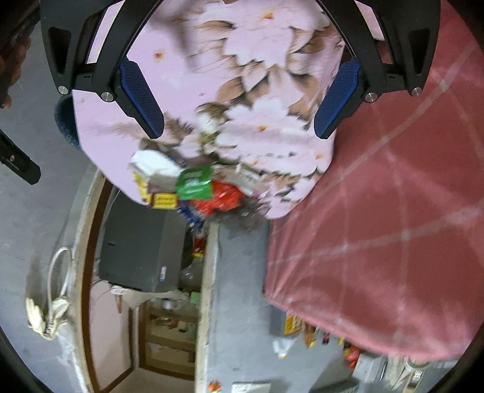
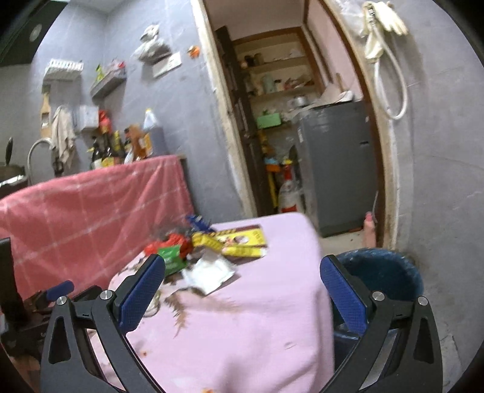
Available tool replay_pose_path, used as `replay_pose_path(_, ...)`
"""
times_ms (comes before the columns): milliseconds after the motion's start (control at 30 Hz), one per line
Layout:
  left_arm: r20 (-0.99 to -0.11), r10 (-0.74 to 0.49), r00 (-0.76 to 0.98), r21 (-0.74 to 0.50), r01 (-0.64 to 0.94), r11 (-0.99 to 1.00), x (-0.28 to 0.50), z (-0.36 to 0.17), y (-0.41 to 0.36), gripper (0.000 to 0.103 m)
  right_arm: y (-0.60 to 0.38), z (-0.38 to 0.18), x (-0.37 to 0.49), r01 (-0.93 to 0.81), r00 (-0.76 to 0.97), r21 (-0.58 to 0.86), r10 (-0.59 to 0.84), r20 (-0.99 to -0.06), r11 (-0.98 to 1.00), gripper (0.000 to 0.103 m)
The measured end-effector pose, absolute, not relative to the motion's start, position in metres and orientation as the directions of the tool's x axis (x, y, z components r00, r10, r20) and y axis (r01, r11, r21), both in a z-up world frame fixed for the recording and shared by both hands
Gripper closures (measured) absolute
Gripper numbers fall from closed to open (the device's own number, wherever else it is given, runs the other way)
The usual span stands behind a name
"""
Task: Collect trash
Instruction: 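Move both grippers back over the table toward the remaining trash, then close the left gripper on the garlic bulb while the right gripper grasps the white tissue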
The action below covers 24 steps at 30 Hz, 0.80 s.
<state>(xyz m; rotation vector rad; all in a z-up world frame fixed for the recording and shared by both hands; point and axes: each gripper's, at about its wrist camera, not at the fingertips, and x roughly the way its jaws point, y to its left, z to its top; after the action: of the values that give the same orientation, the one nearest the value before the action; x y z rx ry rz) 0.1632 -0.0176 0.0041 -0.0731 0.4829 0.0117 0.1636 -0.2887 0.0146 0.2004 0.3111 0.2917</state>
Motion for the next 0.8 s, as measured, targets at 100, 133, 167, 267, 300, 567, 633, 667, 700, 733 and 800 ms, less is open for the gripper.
replay_pose_path(100,-0.508,-0.017,0.861,-0.077,-0.025,0.997,0.171,-0.003,-0.008,0.006,-0.274,0.009,0.174,-0.271,0.890,0.227,0.333,-0.310,0.935,0.000)
replay_pose_path(133,-0.521,-0.024,0.853,-0.080,-0.020,0.997,0.176,-0.005,-0.007,0.006,-0.270,0.007,0.180,-0.282,0.880,0.227,0.346,-0.326,0.932,0.000)
replay_pose_path(167,-0.530,-0.033,0.847,-0.085,-0.014,0.996,0.179,-0.007,-0.006,0.006,-0.266,0.006,0.186,-0.291,0.871,0.225,0.355,-0.340,0.930,0.000)
replay_pose_path(267,-0.561,-0.065,0.826,-0.105,0.007,0.994,0.191,-0.012,-0.006,0.006,-0.257,0.003,0.199,-0.308,0.848,0.209,0.368,-0.383,0.928,0.000)
replay_pose_path(300,-0.567,-0.075,0.820,-0.112,0.013,0.994,0.194,-0.014,-0.006,0.007,-0.256,0.002,0.204,-0.312,0.839,0.207,0.371,-0.398,0.927,0.000)
replay_pose_path(567,-0.653,-0.155,0.741,-0.149,0.075,0.986,0.226,-0.028,-0.015,0.037,-0.240,-0.008,0.254,-0.340,0.762,0.179,0.382,-0.522,0.923,0.009)
replay_pose_path(633,-0.675,-0.183,0.715,-0.172,0.089,0.981,0.232,-0.031,-0.015,0.044,-0.237,-0.012,0.267,-0.349,0.737,0.183,0.390,-0.552,0.919,0.014)
replay_pose_path(667,-0.682,-0.194,0.706,-0.179,0.096,0.979,0.235,-0.032,-0.016,0.048,-0.235,-0.015,0.274,-0.351,0.724,0.181,0.389,-0.569,0.919,0.018)
replay_pose_path(700,-0.690,-0.204,0.695,-0.185,0.104,0.977,0.237,-0.033,-0.017,0.051,-0.232,-0.018,0.281,-0.354,0.714,0.175,0.386,-0.584,0.919,0.019)
replay_pose_path(733,-0.696,-0.211,0.687,-0.189,0.109,0.976,0.239,-0.034,-0.017,0.053,-0.229,-0.020,0.286,-0.356,0.704,0.169,0.383,-0.598,0.919,0.022)
replay_pose_path(800,-0.705,-0.221,0.674,-0.196,0.115,0.974,0.243,-0.035,-0.019,0.059,-0.226,-0.025,0.299,-0.364,0.674,0.171,0.386,-0.630,0.916,0.024)
